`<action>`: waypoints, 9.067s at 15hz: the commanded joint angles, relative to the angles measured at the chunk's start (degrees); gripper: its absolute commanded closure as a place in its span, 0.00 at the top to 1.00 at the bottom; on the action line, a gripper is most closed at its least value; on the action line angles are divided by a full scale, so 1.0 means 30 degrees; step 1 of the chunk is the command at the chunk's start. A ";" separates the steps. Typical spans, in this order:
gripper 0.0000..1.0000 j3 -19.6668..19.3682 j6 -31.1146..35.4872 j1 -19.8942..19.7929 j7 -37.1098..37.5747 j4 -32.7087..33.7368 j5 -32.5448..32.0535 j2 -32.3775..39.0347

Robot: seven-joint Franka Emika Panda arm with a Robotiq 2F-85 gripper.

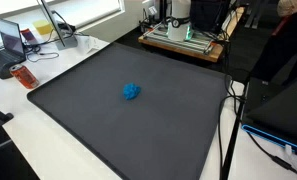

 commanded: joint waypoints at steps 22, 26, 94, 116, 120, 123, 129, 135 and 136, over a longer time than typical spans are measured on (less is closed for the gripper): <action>1.00 0.1436 0.1646 0.0360 0.1117 0.0892 0.0193 0.4749; 1.00 0.2886 0.4461 0.0048 0.3083 0.1509 -0.0239 0.7969; 1.00 0.0742 -1.0641 0.1365 0.9946 3.0661 -0.6624 3.5111; 1.00 0.1380 -1.2355 -0.2823 0.5453 3.6413 -0.0457 3.8338; 1.00 0.1768 -1.2372 -0.3821 0.4642 3.6562 0.0746 3.8399; 1.00 0.2218 -1.2181 -0.4696 0.3908 3.6328 0.1495 3.8315; 1.00 0.2888 -1.1712 -0.6127 0.1999 3.5521 0.2695 3.7876; 1.00 0.3306 -1.0835 -0.7219 -0.0212 3.4242 0.3223 3.7200; 1.00 0.3384 -1.0686 -0.7405 -0.0583 3.4059 0.3293 3.7102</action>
